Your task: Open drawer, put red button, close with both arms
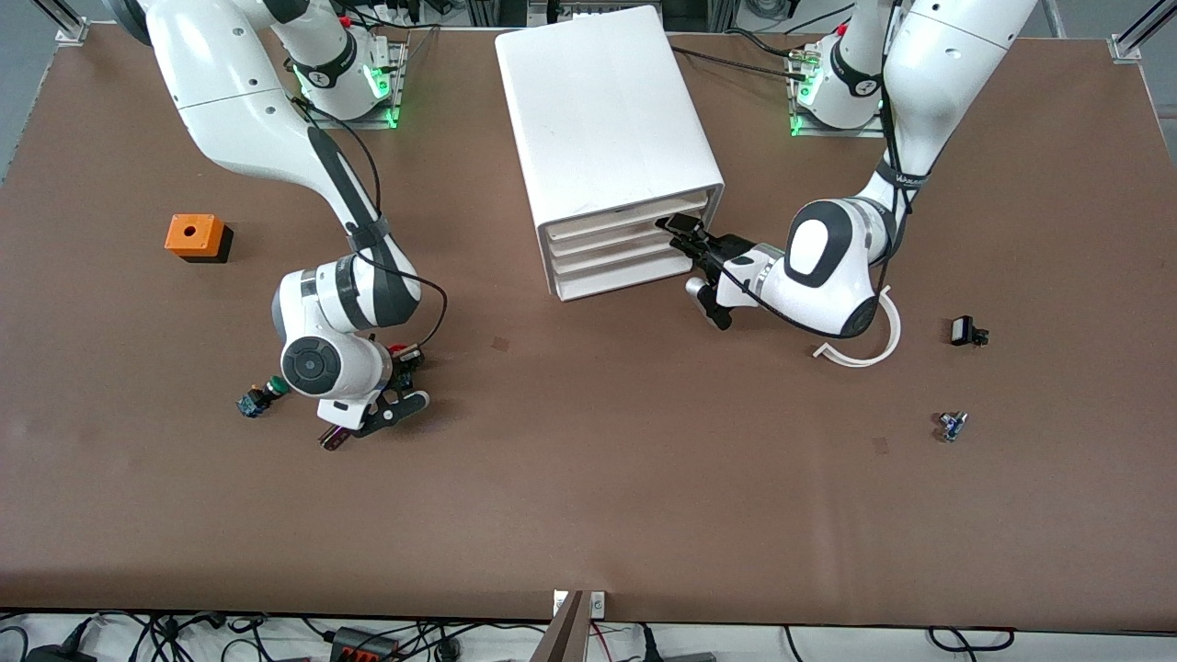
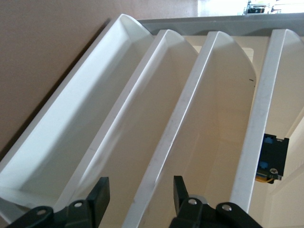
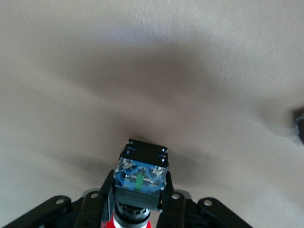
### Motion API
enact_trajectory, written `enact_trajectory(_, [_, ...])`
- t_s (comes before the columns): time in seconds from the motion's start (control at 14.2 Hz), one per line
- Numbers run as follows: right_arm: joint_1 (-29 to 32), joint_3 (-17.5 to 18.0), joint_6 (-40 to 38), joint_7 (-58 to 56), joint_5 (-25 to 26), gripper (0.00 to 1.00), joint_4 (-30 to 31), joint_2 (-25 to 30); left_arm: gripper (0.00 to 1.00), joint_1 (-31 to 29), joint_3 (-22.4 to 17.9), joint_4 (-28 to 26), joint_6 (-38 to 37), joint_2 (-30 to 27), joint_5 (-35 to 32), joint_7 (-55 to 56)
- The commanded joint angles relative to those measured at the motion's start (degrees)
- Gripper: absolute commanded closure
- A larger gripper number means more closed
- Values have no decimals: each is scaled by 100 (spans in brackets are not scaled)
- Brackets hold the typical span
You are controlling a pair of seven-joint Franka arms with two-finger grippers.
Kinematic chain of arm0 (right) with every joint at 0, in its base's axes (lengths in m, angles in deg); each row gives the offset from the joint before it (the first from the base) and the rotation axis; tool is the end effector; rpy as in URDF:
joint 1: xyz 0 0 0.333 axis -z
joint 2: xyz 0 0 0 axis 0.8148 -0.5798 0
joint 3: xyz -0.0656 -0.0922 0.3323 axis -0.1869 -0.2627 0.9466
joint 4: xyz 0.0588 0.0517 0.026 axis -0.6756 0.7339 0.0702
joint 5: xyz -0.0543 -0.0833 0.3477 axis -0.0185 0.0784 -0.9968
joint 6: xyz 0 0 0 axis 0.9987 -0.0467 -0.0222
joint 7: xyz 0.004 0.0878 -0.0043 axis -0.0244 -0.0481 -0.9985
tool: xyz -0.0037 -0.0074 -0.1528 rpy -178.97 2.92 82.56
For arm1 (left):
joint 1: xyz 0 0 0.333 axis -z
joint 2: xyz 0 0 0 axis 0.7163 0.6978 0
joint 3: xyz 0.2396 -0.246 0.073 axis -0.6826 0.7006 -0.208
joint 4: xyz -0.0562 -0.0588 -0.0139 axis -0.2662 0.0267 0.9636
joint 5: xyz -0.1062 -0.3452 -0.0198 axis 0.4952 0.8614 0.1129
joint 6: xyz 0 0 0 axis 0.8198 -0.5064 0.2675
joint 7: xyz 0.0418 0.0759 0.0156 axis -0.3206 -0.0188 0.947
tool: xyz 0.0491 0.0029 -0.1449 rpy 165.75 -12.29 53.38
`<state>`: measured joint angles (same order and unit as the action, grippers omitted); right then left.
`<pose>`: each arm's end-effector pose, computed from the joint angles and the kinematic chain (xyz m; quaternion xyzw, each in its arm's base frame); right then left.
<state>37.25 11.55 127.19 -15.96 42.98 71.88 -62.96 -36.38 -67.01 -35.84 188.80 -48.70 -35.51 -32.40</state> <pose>0.6456 0.1929 0.1842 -0.9676 -0.2288 0.1066 0.0009 0.4683 -0.2995 0.2523 0.8203 -0.2321 -0.2259 0.4715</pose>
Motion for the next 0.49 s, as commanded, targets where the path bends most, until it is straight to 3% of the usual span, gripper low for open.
enact_trajectory(0.0, [61, 24, -363, -98, -125, 100, -458, 117, 65, -66, 45, -128, -40, 14, 184, -554])
enact_trajectory(0.14, [18, 33, -618, -90, -134, 100, -1063, 126, 92, -58, 45, -85, -31, 59, 228, -635])
enact_trajectory(0.42, [-307, 33, -646, -46, -116, 100, -1979, 135, 96, -102, 1, 344, -5, 242, 220, -609])
